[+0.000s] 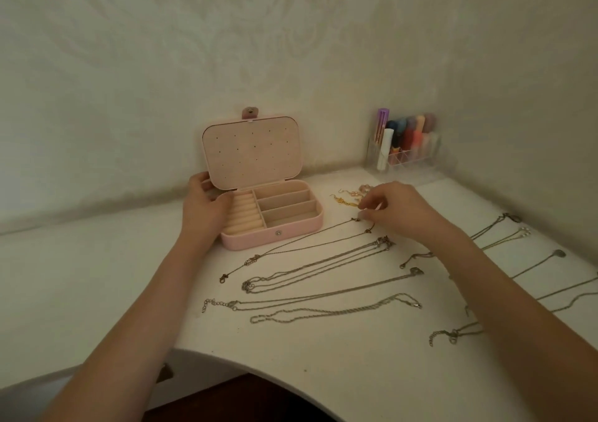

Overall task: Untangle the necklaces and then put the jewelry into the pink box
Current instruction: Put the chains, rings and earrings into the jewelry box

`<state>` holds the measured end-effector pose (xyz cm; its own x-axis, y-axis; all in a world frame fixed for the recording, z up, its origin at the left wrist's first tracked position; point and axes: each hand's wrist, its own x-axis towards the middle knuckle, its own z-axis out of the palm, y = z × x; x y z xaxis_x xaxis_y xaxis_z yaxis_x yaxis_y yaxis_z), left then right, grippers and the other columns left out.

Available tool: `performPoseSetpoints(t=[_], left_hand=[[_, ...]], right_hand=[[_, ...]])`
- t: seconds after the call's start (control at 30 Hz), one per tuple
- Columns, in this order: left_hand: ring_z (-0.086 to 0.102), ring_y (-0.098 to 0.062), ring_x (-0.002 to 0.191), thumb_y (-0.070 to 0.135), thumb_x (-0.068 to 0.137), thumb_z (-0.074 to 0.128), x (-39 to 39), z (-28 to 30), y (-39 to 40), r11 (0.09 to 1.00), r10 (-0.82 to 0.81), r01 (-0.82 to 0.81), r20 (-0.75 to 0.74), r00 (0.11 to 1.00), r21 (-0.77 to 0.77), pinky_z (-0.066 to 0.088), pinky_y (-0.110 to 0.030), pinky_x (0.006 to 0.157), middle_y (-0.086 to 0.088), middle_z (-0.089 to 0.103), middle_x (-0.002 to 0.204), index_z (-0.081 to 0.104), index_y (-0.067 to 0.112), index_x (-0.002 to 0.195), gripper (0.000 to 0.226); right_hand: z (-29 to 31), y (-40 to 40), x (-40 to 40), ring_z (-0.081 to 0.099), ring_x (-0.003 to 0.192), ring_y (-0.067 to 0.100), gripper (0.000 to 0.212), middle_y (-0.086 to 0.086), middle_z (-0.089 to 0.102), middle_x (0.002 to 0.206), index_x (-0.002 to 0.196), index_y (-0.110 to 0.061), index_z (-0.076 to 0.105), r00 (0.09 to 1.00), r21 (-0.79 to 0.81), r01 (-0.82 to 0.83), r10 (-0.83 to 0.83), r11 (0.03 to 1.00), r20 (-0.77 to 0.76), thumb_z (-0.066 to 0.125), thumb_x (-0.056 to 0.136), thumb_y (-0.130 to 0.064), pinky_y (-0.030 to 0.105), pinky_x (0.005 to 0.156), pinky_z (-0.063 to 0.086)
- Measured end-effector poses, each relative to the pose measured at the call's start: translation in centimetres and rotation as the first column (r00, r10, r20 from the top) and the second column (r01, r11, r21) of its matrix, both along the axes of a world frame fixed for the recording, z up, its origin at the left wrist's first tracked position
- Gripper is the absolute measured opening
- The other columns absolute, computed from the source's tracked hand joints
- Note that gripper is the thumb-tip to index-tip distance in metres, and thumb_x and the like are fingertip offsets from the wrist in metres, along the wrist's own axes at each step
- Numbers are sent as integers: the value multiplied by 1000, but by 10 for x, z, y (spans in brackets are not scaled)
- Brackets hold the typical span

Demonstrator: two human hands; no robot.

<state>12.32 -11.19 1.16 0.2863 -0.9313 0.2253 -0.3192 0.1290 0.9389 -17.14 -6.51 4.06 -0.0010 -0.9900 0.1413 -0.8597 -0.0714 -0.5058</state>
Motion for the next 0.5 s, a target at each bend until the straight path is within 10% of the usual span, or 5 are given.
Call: performPoseSetpoints(t=[0.3, 0.5], left_hand=[[53, -13, 97, 8, 88, 56, -3, 0, 4, 1000, 18, -18, 30, 999, -20, 39, -26, 84, 8, 51, 112, 44, 12, 131, 44], [52, -12, 99, 8, 89, 54, -3, 0, 4, 998, 25, -23, 36, 999, -58, 39, -20, 83, 7, 52, 110, 44, 11, 132, 43]], right_hand=[[-11, -3, 9, 54, 115, 23, 4, 8, 63, 108, 87, -11, 65, 999, 23, -51, 50, 998, 18, 66, 86, -15, 27, 86, 42], [-5, -1, 6, 67, 83, 14, 9, -4, 69, 82, 88, -16, 57, 921, -28, 15, -3, 1000, 390, 53, 95, -18, 17, 66, 45]])
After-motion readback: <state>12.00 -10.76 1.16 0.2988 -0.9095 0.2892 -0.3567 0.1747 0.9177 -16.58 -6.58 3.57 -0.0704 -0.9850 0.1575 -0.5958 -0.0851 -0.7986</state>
